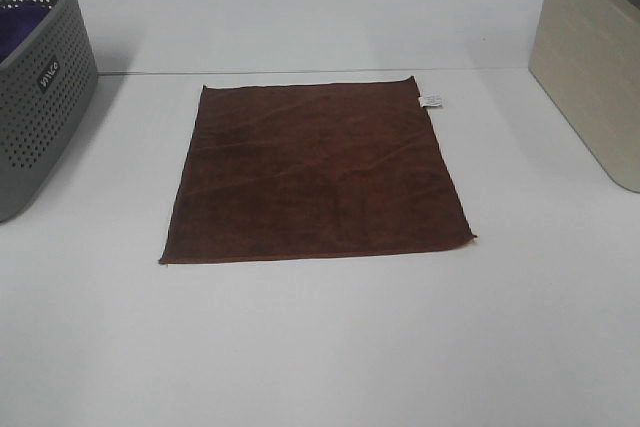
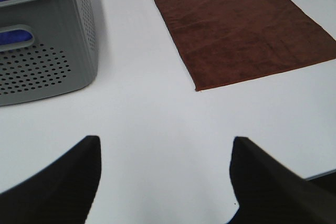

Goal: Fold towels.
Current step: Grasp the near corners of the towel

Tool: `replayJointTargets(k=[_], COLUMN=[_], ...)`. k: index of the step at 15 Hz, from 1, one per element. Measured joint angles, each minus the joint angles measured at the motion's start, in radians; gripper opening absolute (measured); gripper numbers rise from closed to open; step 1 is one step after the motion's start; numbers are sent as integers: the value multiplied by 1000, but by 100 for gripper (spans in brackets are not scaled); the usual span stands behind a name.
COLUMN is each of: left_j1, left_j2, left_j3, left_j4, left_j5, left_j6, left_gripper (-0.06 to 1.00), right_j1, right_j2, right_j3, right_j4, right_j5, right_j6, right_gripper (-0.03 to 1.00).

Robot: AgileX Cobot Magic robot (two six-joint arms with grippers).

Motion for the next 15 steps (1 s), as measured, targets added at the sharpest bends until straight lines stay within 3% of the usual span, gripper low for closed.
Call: replayJointTargets(k=[15], left_j1=[0], left_j2=[0], left_j3=[0], left_j4=[0], left_j5=[0], left_j6=[0], left_gripper=[67], right_j1=[0], right_j2=[0], right_j3=[0], right_j4=[0], right_j5=[0], right_j6=[0], right_gripper=[69])
